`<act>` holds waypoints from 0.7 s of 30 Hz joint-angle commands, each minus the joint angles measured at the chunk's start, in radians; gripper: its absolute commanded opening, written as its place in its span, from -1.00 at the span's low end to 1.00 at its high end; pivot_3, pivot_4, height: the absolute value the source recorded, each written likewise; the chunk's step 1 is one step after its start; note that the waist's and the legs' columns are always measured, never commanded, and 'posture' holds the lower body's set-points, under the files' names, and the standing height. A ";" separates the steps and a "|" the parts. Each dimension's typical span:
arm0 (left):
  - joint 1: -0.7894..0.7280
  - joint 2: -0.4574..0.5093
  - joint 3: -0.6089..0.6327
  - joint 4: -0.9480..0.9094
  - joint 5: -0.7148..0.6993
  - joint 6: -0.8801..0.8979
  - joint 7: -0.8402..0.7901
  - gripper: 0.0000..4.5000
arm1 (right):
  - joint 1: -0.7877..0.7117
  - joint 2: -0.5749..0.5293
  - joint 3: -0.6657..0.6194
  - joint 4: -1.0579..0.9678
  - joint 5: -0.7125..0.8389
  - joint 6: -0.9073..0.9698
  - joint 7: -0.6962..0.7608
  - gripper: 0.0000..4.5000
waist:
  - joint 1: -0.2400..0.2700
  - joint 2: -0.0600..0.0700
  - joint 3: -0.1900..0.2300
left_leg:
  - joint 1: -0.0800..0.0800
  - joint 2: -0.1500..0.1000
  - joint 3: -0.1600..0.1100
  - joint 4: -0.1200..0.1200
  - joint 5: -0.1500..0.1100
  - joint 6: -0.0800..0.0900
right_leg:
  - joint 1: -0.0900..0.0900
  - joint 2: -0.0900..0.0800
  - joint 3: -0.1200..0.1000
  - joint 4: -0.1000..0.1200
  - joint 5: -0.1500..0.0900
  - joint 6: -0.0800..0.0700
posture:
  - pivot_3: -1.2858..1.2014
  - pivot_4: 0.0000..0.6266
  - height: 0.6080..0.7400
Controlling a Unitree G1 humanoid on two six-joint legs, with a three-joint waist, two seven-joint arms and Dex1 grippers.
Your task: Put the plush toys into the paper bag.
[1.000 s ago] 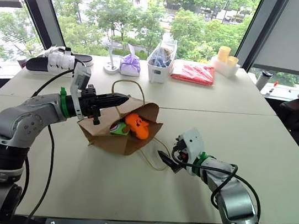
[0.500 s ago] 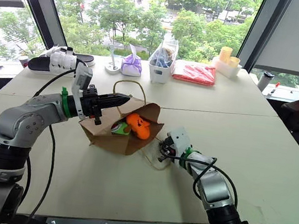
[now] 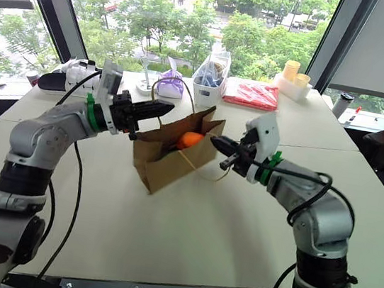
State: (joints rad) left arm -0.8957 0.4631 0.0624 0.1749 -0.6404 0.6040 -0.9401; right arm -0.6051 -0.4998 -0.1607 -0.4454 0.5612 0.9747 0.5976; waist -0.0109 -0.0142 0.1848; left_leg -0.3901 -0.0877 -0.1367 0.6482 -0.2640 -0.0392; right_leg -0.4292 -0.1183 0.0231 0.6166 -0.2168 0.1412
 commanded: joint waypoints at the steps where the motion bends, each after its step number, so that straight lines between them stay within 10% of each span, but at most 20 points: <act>1: -0.042 -0.029 -0.017 0.098 0.041 -0.066 -0.050 -1.00 | -0.022 -0.006 -0.037 -0.046 0.061 0.019 -0.020 -0.99 | -0.003 0.000 0.000 | 0.000 0.000 0.000 0.000 0.000 0.000 | 0.000 0.000 0.000 0.000 0.000 0.000 | 0.03 -0.52 1.00; 12: -0.031 -0.060 -0.073 0.247 0.165 -0.179 -0.139 -1.00 | 0.060 -0.058 0.002 -0.050 0.033 -0.021 -0.057 -0.99 | -0.003 0.000 0.000 | -0.001 0.000 0.001 0.000 -0.001 0.001 | -0.002 0.000 0.000 0.000 0.000 0.000 | 0.03 -0.52 1.00; 15: -0.024 -0.058 -0.069 0.234 0.162 -0.163 -0.151 -0.58 | 0.068 -0.071 -0.007 -0.066 0.057 -0.020 -0.043 -1.00 | -0.003 0.000 0.000 | -0.001 0.000 0.001 0.000 -0.001 0.001 | -0.002 0.000 0.000 0.000 0.000 0.000 | 0.03 -0.52 1.00; 21: 0.001 -0.023 -0.037 0.158 0.128 -0.086 -0.161 0.65 | 0.046 -0.121 -0.050 -0.094 0.106 0.007 -0.044 0.06 | -0.005 0.000 0.000 | -0.001 0.000 0.001 0.000 -0.001 0.002 | -0.002 0.000 0.000 0.000 0.000 0.000 | 0.03 -0.52 1.00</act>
State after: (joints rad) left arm -0.8841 0.4242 -0.0124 0.3811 -0.4872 0.5021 -1.0993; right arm -0.5296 -0.6072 -0.1737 -0.4938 0.6457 0.9850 0.5557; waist -0.0154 -0.0142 0.1848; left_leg -0.3908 -0.0874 -0.1358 0.6481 -0.2650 -0.0375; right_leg -0.4308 -0.1186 0.0234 0.6172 -0.2168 0.1414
